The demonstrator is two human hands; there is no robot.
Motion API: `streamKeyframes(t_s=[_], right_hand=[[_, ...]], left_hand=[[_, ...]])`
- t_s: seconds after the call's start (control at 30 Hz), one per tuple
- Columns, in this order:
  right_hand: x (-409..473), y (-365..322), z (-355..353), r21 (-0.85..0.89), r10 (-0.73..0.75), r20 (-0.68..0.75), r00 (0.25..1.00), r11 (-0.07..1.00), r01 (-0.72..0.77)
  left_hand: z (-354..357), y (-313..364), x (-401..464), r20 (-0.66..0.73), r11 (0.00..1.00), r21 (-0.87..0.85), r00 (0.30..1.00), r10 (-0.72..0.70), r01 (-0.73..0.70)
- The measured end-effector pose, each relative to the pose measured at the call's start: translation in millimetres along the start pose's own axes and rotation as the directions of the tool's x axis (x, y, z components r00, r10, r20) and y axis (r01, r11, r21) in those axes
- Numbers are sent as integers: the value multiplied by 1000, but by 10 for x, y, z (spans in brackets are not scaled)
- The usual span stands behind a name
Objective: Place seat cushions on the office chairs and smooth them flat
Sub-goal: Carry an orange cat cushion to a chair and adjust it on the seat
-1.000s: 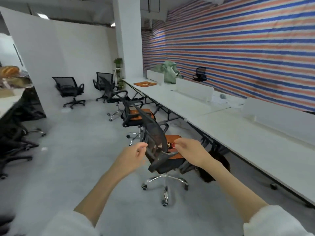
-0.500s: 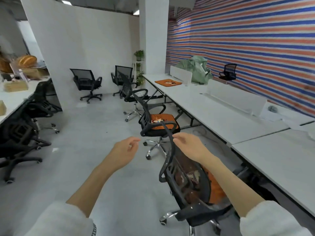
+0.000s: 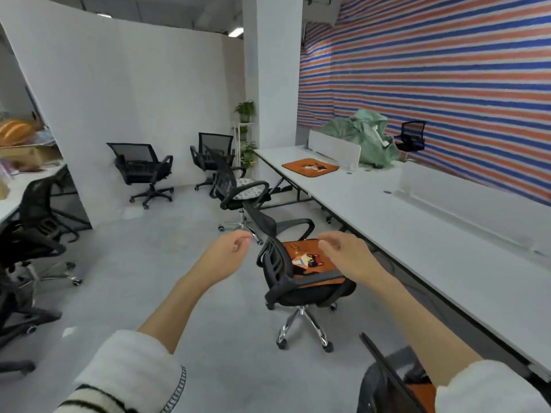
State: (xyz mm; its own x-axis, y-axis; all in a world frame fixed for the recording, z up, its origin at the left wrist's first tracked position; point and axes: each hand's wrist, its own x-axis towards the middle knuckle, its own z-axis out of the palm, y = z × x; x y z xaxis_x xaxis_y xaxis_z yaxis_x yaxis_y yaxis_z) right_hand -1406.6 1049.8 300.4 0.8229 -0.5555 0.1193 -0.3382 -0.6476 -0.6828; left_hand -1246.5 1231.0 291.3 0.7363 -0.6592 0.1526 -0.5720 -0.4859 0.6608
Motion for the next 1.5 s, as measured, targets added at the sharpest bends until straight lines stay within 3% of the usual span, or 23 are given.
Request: streamKeyframes(t_s=[0.57,0.73,1.07,1.27,1.5], right_hand=[[5197,-269,675,-59,-82,20,996,995,83],[6457,-281,1081,-26,-43,2,999,999,43],[9213,-344,1903,20,118,-112,987,993,-116],[10410,-26,1974,28,225,-153,962,974,-224],[11671,1032,1923,126,365,-226,903,930,-345]], left_hand=[[-516,-1410,4887,-66,999,-37,998,11,-13],[-611,-1948,6072,-18,999,-33,1000,19,-20],[-1030,-3160,9056,92,986,44,983,158,-163],[-639,-3397,10531,227,972,-37,945,234,-232],[332,-3393,12108,388,972,-33,893,228,-234]])
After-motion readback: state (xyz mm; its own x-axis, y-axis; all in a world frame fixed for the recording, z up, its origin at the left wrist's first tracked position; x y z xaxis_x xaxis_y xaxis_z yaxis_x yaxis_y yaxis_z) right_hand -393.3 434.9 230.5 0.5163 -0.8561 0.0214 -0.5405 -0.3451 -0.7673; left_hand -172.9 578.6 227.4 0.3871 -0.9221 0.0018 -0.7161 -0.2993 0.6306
